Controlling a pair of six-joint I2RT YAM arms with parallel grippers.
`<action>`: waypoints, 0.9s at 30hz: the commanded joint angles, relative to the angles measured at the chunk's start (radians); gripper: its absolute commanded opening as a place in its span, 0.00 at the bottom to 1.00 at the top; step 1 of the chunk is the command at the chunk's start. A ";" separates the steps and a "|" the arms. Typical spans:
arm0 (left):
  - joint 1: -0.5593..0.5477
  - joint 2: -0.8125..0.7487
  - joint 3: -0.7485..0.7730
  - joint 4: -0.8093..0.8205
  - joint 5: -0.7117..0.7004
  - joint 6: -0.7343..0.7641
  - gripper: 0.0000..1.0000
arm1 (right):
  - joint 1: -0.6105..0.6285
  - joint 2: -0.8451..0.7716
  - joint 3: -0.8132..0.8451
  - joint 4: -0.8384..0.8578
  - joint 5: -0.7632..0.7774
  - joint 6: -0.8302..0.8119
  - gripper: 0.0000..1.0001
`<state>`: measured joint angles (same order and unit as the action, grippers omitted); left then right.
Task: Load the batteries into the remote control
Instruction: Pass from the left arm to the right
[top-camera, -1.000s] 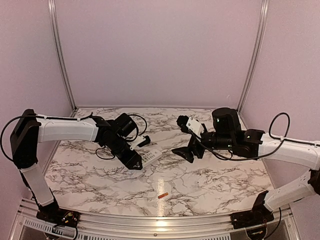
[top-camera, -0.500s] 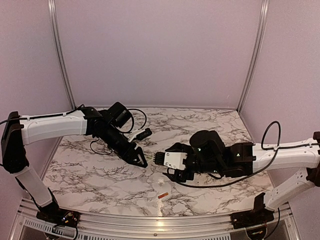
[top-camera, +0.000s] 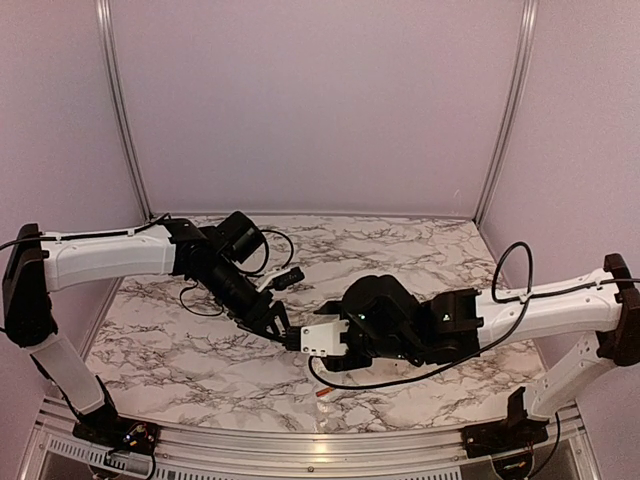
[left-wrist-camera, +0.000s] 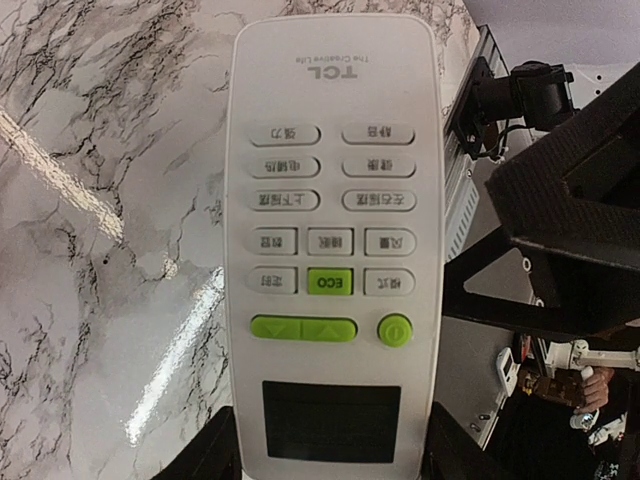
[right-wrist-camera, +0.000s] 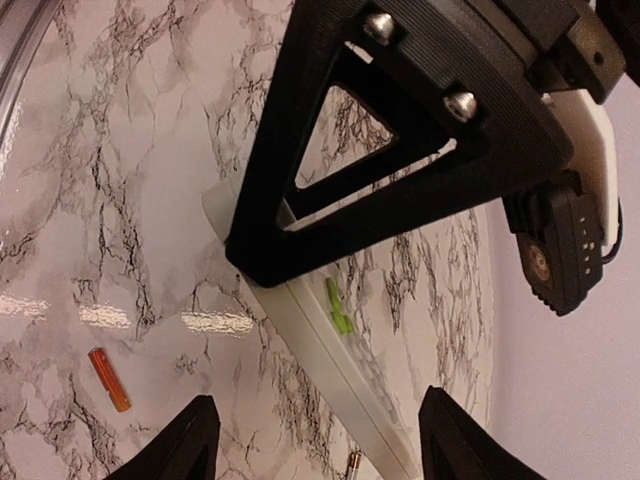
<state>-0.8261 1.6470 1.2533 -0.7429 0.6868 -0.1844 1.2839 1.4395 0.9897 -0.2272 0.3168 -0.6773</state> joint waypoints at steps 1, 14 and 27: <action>-0.015 -0.017 0.000 -0.007 0.037 -0.013 0.30 | 0.020 0.051 0.063 -0.047 0.039 -0.026 0.61; -0.053 0.023 0.011 -0.013 0.061 -0.006 0.26 | 0.029 0.146 0.112 -0.096 0.024 -0.044 0.38; -0.058 0.036 0.032 -0.013 0.098 -0.005 0.30 | 0.046 0.158 0.103 -0.088 0.044 -0.046 0.03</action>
<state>-0.8791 1.6798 1.2549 -0.7712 0.7303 -0.1944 1.3216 1.5921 1.0698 -0.3229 0.3401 -0.7414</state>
